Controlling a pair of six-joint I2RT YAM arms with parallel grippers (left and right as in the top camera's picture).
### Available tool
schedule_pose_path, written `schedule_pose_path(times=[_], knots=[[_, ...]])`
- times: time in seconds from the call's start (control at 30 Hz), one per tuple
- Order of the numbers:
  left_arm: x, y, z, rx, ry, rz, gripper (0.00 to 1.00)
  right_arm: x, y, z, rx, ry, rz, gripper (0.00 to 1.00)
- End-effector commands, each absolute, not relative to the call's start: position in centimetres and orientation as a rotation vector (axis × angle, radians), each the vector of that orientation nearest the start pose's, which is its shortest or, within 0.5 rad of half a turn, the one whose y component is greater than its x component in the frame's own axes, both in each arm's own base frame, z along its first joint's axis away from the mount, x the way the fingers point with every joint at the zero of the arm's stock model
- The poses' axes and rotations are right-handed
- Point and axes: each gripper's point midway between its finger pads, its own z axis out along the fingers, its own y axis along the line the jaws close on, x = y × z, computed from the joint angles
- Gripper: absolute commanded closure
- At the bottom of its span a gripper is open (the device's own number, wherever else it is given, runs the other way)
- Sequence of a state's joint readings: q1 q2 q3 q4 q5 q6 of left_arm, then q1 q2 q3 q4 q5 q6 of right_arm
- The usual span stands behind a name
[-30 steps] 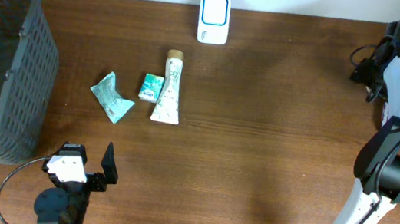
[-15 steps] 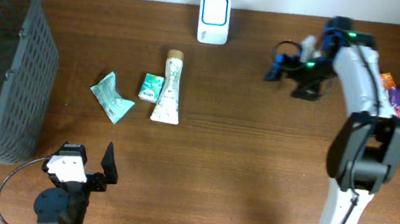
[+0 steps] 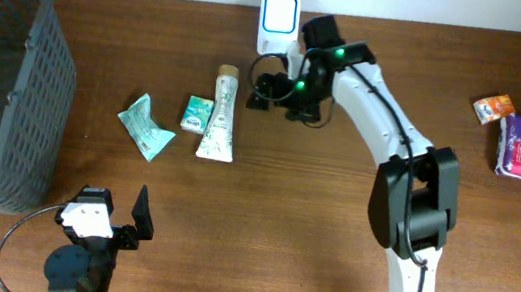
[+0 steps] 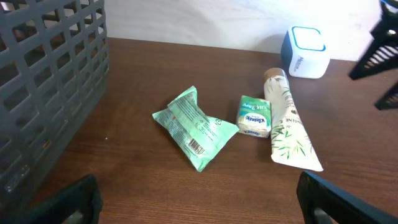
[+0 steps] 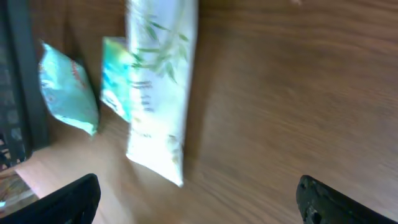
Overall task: Scan the item barcode
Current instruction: 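Move the right gripper left toward the white-gold tube, then lower the right gripper over the tube's gold cap and grasp it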
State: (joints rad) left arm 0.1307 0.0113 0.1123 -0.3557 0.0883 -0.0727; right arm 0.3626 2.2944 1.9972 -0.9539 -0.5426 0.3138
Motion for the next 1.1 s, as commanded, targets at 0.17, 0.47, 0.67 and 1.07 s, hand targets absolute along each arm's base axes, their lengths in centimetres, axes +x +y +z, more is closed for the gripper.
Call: schedule_pose_path(times=[0.17, 0.47, 0.67, 1.07], knots=[[23.0, 1.7, 13.8, -0.14, 1.823, -0.038, 0.01, 46.0, 28.2, 8.1, -0.17, 2.823, 0.527, 0.01], [23.0, 1.7, 13.8, -0.14, 1.823, -0.038, 0.01, 45.2, 32.7, 7.0, -0.258, 2.764, 0.499, 0.01], [23.0, 1.7, 13.8, -0.14, 1.823, -0.038, 0.01, 44.9, 34.3, 6.0, -0.297, 2.739, 0.471, 0.01], [23.0, 1.7, 13.8, -0.14, 1.823, -0.038, 0.01, 44.3, 34.8, 1.2, -0.257, 2.814, 0.421, 0.25]])
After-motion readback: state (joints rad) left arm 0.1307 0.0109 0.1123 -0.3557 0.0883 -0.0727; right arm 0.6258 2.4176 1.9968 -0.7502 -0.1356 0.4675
